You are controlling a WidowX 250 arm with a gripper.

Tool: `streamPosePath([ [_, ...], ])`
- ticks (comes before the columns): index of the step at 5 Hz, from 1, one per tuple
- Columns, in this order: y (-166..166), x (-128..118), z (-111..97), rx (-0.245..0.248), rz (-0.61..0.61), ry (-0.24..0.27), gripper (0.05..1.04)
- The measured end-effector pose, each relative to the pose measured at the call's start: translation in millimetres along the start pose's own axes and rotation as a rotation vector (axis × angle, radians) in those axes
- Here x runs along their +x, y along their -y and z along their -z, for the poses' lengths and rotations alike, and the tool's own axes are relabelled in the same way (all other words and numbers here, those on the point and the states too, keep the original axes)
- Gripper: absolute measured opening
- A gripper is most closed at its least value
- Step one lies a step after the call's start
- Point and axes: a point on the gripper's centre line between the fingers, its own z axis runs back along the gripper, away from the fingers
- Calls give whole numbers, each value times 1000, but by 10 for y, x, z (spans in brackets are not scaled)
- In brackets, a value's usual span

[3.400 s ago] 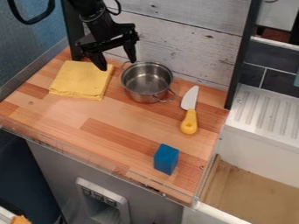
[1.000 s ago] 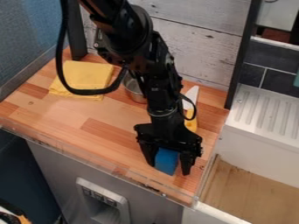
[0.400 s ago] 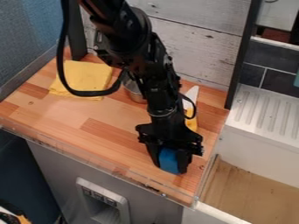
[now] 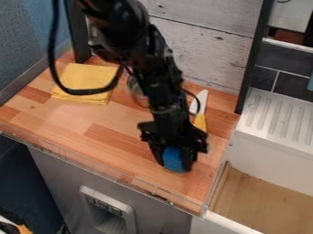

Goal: Move the blue box to the bottom right side

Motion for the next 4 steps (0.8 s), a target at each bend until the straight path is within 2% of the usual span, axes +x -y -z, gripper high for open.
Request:
streamPosePath([
  [1, -97, 61, -167, -11, -38, 46, 626],
  [2, -227, 79, -290, -10, -85, 68, 626],
  [3, -517, 90, -390, 3, -185, 90, 625],
  [4, -928, 131, -545, 39, -316, 141, 626],
])
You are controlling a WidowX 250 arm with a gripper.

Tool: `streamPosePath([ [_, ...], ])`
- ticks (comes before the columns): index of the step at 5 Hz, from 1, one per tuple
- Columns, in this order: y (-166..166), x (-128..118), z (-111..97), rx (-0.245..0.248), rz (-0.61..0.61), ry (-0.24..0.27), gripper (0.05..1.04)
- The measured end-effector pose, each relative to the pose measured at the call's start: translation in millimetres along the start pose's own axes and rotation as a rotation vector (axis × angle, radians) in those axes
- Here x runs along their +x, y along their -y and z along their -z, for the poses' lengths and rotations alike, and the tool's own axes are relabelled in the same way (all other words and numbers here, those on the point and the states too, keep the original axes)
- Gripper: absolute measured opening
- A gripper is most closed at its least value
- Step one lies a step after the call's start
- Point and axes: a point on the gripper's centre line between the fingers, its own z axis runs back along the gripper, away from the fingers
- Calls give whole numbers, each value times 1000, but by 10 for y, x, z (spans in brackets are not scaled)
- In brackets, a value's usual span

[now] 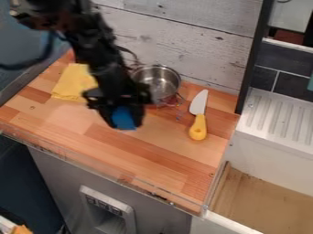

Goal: Move the blue box to the bottom right side

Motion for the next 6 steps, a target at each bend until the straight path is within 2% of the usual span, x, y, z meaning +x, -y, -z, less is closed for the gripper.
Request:
streamPosePath([
  [2, -795, 246, -232, 115, -273, 100, 626],
  [4, -1288, 328, -207, 237, -430, 83, 626],
  [5, -1421, 300, -62, 292, -487, 43, 626],
  [6, -1494, 292, 15, 329, -513, 25, 626],
])
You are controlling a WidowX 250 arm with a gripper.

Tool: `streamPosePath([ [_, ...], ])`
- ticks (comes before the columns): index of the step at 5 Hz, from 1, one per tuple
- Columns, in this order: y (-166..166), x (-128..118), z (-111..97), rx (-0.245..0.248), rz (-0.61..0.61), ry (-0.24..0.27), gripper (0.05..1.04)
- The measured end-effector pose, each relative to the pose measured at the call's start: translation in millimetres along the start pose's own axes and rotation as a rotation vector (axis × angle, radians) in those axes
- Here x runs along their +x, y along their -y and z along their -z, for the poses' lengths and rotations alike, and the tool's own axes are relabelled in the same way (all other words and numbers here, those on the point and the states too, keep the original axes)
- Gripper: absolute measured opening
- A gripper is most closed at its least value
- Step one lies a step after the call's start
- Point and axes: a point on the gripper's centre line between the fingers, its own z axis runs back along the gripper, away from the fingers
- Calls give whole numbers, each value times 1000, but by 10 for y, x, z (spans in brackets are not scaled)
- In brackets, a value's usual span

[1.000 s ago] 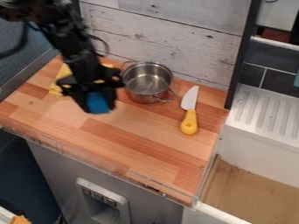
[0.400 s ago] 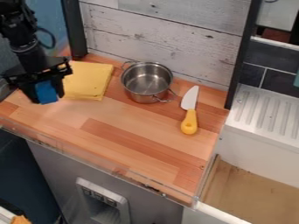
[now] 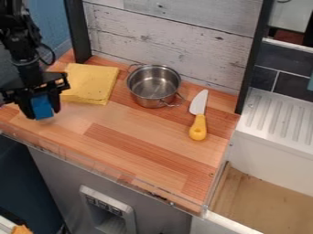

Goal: Move the blue box to the bottom right side

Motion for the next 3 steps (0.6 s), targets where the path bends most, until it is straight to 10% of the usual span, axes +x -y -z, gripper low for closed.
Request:
streamPosePath([
  [3, 72, 76, 133, 66, -33, -56, 696],
])
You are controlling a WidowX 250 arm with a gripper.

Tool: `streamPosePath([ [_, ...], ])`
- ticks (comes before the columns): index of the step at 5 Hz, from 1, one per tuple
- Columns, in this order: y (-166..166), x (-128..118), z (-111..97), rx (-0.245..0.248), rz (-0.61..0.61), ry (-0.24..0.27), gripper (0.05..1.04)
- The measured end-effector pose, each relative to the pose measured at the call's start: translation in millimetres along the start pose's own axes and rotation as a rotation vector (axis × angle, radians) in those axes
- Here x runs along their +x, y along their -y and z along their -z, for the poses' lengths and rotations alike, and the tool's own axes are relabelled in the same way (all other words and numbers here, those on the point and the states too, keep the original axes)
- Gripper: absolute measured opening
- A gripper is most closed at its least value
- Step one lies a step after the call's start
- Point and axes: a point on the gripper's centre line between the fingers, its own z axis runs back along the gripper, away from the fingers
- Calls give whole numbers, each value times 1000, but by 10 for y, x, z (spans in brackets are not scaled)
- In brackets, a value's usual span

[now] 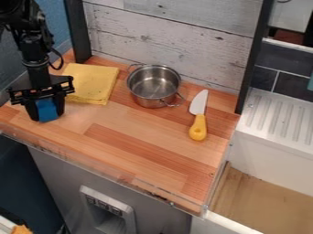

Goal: Move the blue box to the bottom right side

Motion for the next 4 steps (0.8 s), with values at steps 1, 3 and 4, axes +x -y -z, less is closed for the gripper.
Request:
streamPosePath([
  [1, 23, -14, 7, -12, 6, -14, 972],
  [3, -1, -22, 24, -55, -13, -29, 1003],
  [4, -23, -59, -41, -96, -10, -19, 1000],
])
